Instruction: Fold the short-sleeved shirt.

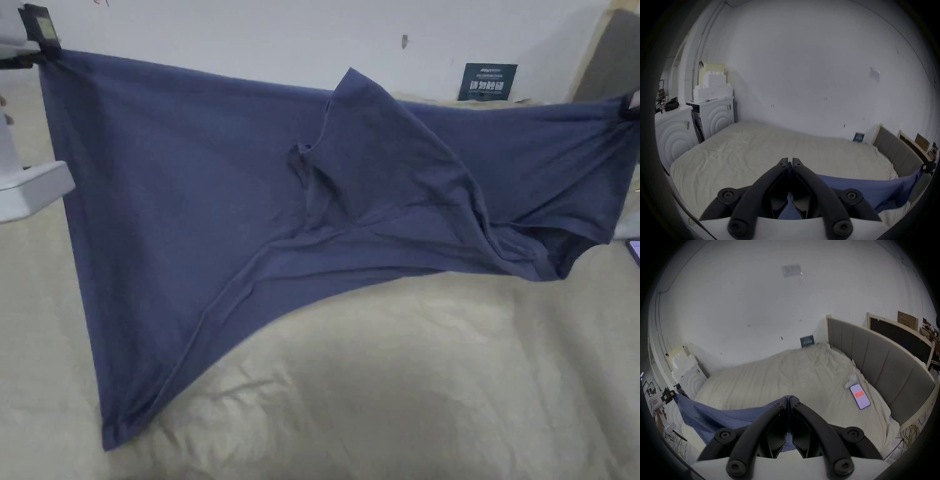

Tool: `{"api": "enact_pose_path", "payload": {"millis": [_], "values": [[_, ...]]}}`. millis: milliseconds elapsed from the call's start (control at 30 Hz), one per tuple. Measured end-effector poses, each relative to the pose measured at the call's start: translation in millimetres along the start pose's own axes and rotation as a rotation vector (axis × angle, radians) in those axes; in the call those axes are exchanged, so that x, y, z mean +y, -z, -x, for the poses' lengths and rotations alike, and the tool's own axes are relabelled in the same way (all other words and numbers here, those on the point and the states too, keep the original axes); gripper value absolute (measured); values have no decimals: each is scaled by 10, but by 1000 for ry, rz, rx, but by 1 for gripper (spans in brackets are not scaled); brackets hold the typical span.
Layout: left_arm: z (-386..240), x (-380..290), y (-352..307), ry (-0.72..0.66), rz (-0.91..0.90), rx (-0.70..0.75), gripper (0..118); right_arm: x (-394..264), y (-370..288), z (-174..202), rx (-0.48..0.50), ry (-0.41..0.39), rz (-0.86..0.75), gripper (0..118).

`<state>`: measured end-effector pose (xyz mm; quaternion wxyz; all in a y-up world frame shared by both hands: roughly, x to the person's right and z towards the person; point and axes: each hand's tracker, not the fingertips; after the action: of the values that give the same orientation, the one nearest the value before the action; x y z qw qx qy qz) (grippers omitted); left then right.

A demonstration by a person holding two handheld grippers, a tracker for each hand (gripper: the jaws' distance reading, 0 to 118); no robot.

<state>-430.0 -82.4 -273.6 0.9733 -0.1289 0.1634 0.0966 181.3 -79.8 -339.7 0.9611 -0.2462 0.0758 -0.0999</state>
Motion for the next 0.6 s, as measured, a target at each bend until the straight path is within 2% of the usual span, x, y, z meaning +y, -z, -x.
{"api": "enact_pose_path", "payload": {"millis": [100, 333, 467, 600], "values": [[20, 211, -239, -23, -46, -9, 0, 147, -300, 83, 4, -17, -55, 2], [-31, 576, -634, 20, -138, -8, 0, 418, -808, 167, 20, -31, -132, 2], [-29, 678, -672, 18, -154, 0, 0, 539, -973, 257, 3, -96, -158, 2], [-32, 766, -608, 29, -152, 16, 0, 741, -1036, 324, 6, -104, -169, 2]]}}
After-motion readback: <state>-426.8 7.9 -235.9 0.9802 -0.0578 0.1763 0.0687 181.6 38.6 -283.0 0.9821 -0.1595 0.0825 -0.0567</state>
